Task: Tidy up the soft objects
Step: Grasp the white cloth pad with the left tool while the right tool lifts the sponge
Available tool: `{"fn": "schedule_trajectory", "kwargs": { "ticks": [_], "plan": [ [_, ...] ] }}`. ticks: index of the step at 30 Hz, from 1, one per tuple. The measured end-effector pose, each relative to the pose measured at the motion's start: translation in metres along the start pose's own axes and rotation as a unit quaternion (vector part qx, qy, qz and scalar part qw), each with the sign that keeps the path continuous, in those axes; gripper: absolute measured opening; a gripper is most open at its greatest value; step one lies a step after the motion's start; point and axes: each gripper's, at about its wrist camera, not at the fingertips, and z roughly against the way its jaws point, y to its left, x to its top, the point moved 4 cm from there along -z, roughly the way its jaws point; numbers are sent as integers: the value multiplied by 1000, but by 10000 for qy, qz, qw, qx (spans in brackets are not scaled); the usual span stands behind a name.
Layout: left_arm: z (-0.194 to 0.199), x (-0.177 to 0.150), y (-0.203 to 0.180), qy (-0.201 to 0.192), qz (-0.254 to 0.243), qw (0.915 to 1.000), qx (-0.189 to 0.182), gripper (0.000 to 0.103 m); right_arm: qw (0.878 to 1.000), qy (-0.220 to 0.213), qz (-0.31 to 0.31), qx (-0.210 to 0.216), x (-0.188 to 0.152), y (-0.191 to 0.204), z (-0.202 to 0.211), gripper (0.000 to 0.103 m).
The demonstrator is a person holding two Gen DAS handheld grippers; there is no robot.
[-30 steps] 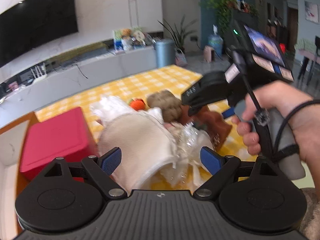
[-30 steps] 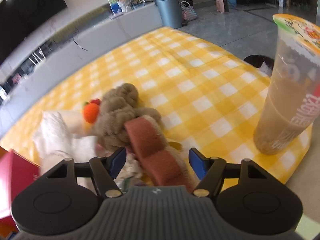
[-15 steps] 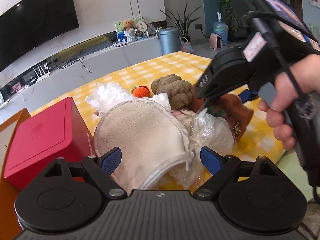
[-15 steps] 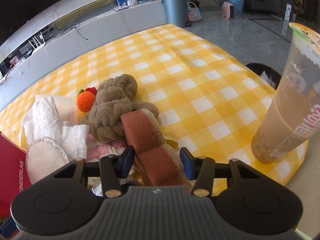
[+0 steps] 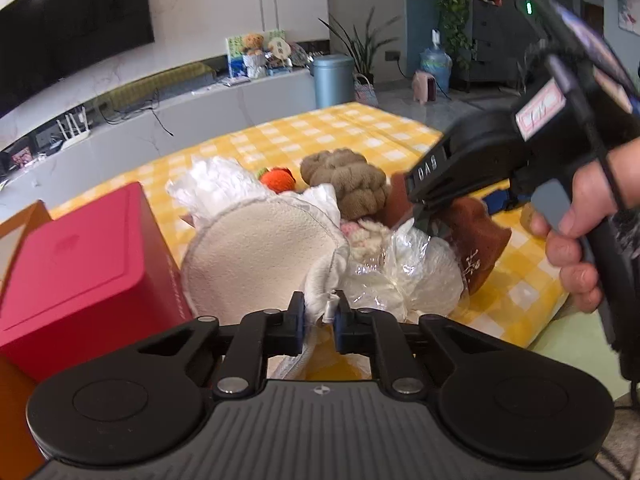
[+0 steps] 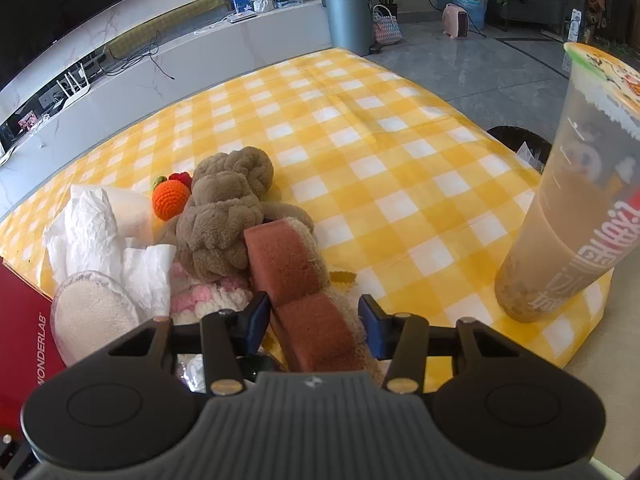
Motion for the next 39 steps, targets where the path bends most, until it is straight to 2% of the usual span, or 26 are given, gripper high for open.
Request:
{"fn": "schedule_trajectory", "kwargs": {
  "ticks": [4, 8, 12, 16, 19, 24, 25, 27, 30, 31, 32, 33, 34, 37, 39],
  "plan": [
    [28, 9, 4, -262, 27, 9996, 31, 14, 10000, -31, -78, 10, 0, -4, 3, 45],
    [53, 18, 12, -117, 123, 9998, 55, 14, 10000, -22, -94, 20, 0, -4, 3, 45],
    [72, 19, 28, -113, 485, 9986, -152, 14, 9999, 0, -140, 71, -2, -6, 3, 44],
    [70, 1, 37, 84, 921, 9954, -268, 14, 9998, 38, -177, 93, -2, -7, 2, 44],
    [53, -14, 33, 450, 707, 9960, -295, 16, 9998, 33, -151, 83, -2, -6, 1, 44],
    [32, -30, 24, 615, 281, 9976, 156, 28, 9999, 41, -128, 72, -3, -5, 1, 44],
    [28, -33, 24, 632, 254, 9976, 154, 30, 9999, 43, -129, 70, -3, -5, 1, 44],
    [21, -36, 23, 702, 273, 9971, 77, 45, 9999, 47, -128, 63, -4, -4, 1, 45],
    [11, -44, 27, 856, 481, 9949, -248, 56, 9999, 58, -82, 45, -4, -3, 0, 45],
    [7, -47, 26, 910, 535, 9936, -408, 56, 9999, 67, -68, 46, -4, -3, 0, 45],
    [4, -50, 26, 940, 633, 9922, -517, 46, 9999, 80, -56, 50, -4, -2, 0, 44],
    [3, -52, 27, 942, 739, 9913, -539, 22, 9999, 75, -42, 57, -5, -2, 0, 44],
    [3, -54, 26, 909, 774, 9916, -498, 15, 10000, 61, -27, 66, -5, -2, 0, 41],
    [11, -51, 22, 745, 469, 9958, -264, 12, 9998, -15, 15, 189, -4, -1, 5, 35],
    [19, -45, 23, 636, 513, 9964, -246, 11, 9995, -55, 6, 318, -5, -1, 10, 34]
  ]
}}
